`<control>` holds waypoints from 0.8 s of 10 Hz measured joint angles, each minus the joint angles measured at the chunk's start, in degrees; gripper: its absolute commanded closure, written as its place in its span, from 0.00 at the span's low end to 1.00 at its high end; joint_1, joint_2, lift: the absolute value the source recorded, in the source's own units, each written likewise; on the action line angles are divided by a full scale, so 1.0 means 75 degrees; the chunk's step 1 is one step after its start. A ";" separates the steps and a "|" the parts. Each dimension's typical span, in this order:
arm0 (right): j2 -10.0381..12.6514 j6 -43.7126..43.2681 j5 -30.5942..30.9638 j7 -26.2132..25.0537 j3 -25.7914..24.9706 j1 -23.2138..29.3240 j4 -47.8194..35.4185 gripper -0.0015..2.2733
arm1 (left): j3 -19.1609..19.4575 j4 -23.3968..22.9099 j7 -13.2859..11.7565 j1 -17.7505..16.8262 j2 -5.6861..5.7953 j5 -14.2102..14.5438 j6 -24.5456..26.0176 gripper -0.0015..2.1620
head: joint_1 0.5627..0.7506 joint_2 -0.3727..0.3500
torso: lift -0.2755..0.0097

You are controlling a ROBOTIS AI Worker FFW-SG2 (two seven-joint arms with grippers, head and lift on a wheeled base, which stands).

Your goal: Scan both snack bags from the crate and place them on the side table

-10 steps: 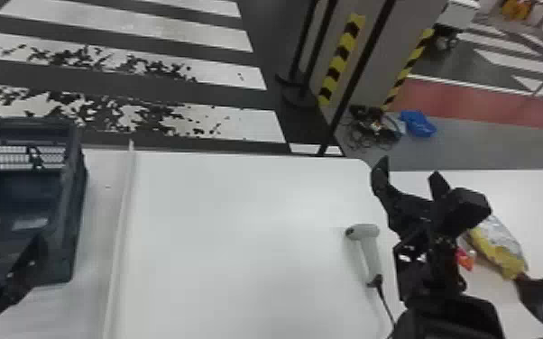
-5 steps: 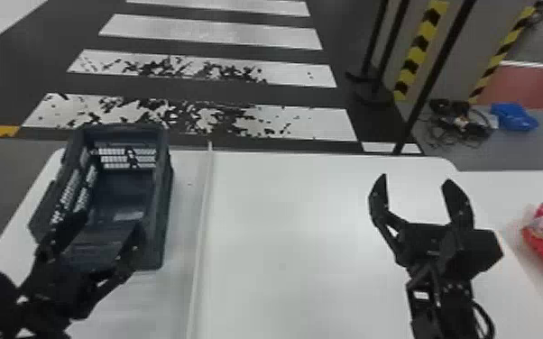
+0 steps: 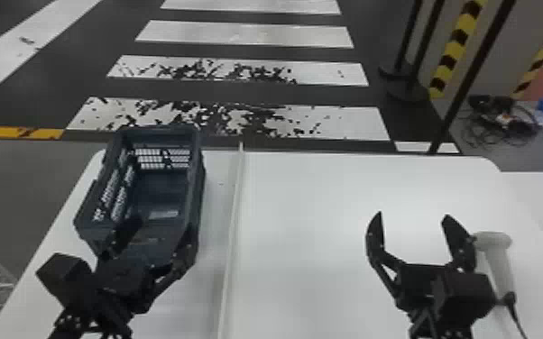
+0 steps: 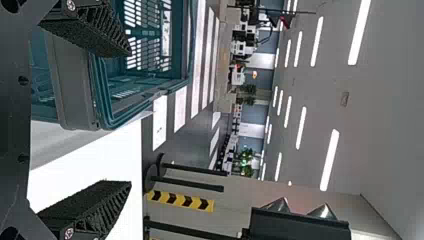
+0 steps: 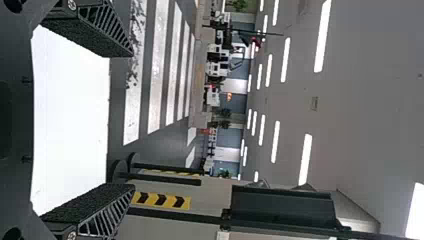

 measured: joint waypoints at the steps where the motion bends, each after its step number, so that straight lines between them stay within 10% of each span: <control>1: 0.0000 0.0177 0.0014 -0.0036 0.0049 0.0082 0.0023 0.03 | -0.0035 -0.0084 0.0044 0.0023 -0.0030 -0.0025 0.0014 0.04 | 0.70 0.49 | 0.63; 8: 0.0000 0.0205 0.0019 -0.0226 0.0051 0.0381 0.0054 0.03 | -0.0102 -0.0260 0.0127 0.0153 -0.0228 -0.0235 0.0015 0.04 | 0.70 0.47 | 0.63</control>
